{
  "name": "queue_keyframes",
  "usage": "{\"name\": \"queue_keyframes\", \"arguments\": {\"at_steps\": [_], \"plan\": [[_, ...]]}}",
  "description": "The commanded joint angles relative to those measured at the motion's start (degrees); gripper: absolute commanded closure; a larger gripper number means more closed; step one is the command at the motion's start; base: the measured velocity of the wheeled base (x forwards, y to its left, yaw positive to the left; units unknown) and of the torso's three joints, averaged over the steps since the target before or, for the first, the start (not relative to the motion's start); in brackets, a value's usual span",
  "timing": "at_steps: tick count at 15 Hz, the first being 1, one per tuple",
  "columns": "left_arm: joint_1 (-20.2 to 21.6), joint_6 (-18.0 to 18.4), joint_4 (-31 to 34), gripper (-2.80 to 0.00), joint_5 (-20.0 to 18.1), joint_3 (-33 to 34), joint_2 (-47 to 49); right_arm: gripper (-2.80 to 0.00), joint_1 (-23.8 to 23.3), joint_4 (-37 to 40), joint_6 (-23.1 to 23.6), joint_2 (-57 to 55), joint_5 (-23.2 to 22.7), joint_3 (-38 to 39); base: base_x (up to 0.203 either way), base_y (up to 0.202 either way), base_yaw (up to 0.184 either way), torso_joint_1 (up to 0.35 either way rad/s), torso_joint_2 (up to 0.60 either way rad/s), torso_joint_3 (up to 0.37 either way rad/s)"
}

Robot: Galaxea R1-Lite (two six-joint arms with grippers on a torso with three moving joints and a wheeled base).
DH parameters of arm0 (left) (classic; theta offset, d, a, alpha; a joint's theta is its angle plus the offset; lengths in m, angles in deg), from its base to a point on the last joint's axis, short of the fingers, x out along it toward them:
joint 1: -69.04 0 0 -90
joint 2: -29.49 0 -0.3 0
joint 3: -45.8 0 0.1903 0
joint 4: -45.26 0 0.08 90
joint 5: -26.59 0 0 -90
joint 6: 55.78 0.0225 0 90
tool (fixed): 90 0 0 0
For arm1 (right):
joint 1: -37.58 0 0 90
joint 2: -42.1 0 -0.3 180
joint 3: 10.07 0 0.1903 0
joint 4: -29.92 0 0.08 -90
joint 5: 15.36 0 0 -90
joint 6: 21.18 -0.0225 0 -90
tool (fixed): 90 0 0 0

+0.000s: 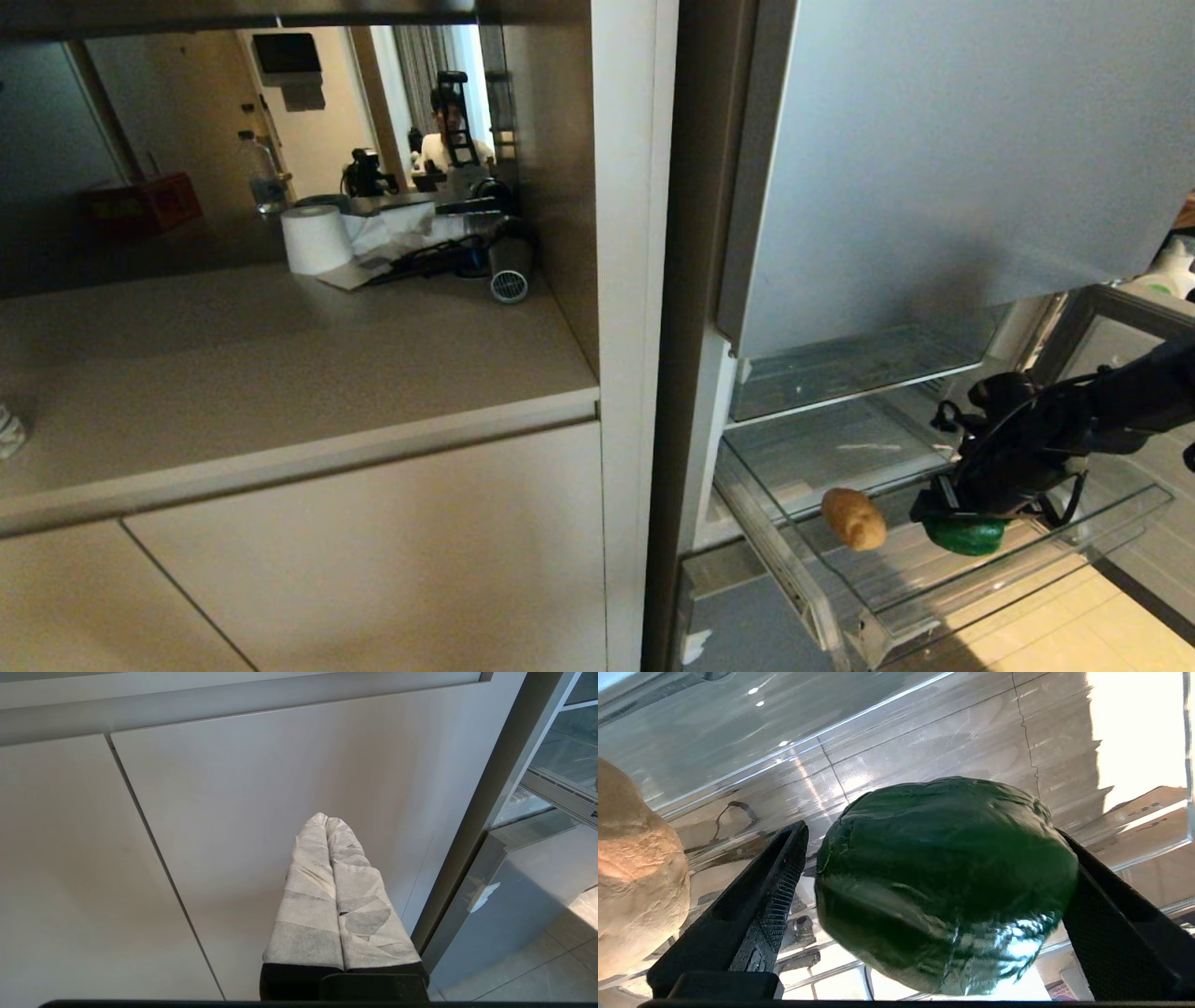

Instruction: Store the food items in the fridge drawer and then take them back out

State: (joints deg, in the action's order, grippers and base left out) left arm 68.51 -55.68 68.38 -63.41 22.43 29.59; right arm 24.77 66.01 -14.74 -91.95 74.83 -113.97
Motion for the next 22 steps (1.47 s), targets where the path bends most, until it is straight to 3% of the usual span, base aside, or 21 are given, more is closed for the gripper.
{"name": "queue_keyframes", "arguments": {"at_steps": [1, 2, 3, 9, 14, 22], "plan": [[0.0, 0.0, 0.0, 0.00, 0.0, 0.0, 0.1, -2.80, 0.0, 0.0, 0.1, -0.5, 0.0, -0.1, 0.000, 0.000, 0.000, 0.000, 0.00, 0.000], [0.0, 0.0, 0.0, 0.00, 0.0, 0.0, 0.1, -2.80, 0.0, 0.0, 0.1, -0.6, 0.0, -0.1, 0.000, 0.000, 0.000, 0.000, 0.00, 0.000], [0.0, 0.0, 0.0, 0.00, 0.0, 0.0, 0.1, 0.00, 0.0, 0.0, 0.1, -0.8, 0.0, -0.1, 0.000, 0.000, 0.000, 0.000, 0.00, 0.000], [0.0, 0.0, 0.0, 0.00, 0.0, 0.0, 0.1, 0.00, 0.0, 0.0, 0.0, -0.5, 0.0, 0.3, 0.000, 0.000, 0.000, 0.000, 0.00, 0.000], [0.0, 0.0, 0.0, 0.00, 0.0, 0.0, 0.1, 0.00, 0.3, 0.0, 0.0, 6.6, 0.0, 1.7, 0.000, 0.000, 0.000, 0.000, 0.00, 0.000], [0.0, 0.0, 0.0, 0.00, 0.0, 0.0, 0.1, 0.00, 7.1, -3.1, 0.0, 19.7, -0.2, 10.6, 0.000, 0.000, 0.000, 0.000, 0.00, 0.000]]}}
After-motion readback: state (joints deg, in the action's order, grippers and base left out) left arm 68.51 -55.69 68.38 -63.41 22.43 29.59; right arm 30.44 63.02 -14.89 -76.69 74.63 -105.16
